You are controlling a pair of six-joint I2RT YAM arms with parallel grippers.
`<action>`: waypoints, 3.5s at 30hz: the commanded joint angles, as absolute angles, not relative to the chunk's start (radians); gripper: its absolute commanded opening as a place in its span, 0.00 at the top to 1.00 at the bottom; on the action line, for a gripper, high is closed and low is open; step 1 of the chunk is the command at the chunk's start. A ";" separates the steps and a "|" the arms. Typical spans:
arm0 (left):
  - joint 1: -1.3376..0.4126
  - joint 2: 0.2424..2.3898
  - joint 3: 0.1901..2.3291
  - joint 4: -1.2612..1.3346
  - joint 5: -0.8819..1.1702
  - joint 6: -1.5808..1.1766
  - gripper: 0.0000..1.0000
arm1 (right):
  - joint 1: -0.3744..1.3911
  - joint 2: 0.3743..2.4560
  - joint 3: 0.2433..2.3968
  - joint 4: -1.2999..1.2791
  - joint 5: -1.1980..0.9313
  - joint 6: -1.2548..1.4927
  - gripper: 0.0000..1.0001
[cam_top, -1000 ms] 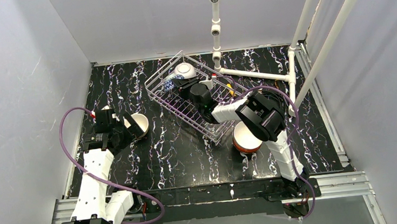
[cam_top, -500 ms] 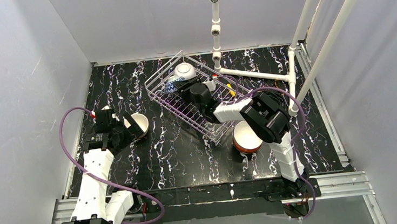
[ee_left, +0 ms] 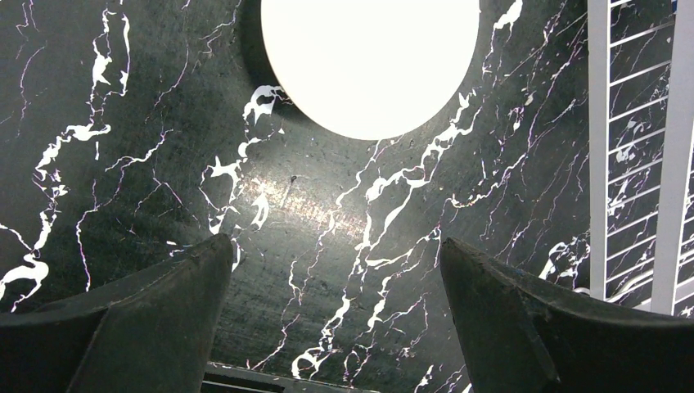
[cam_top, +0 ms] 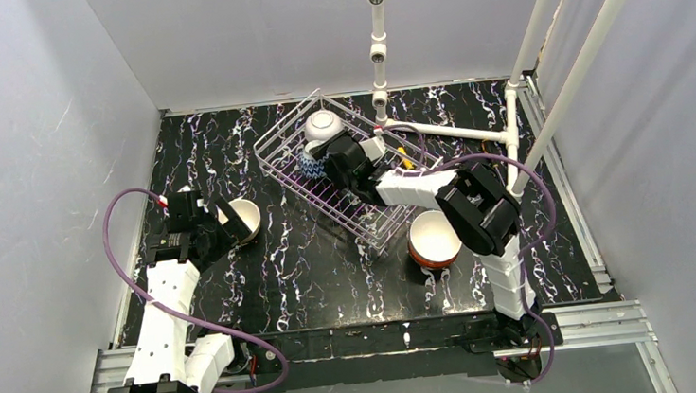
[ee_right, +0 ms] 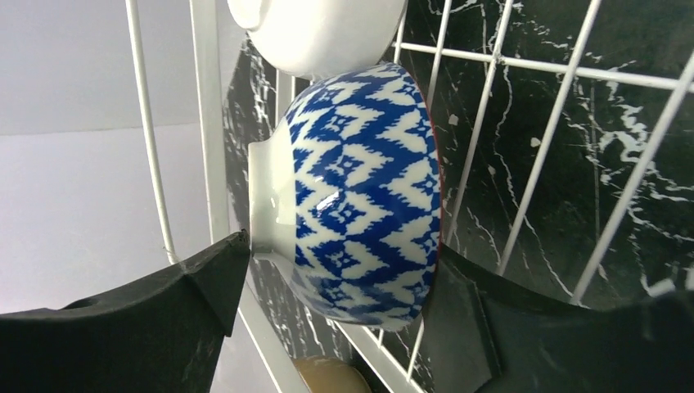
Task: Load the bowls into the dish rack
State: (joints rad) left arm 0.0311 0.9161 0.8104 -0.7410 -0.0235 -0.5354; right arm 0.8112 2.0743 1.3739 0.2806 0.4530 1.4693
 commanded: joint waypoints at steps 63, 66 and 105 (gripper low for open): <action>0.036 1.005 0.838 -0.774 -0.082 -0.596 0.10 | 0.727 2.246 1.736 0.236 -0.007 0.682 0.70; 0.035 1.027 0.853 -0.767 -0.079 -0.599 0.18 | 0.714 2.241 1.734 0.243 -0.046 0.700 0.66; 0.043 1.435 0.965 -0.650 -0.276 -0.652 0.69 | 0.670 1.385 1.040 0.157 -0.365 0.497 0.44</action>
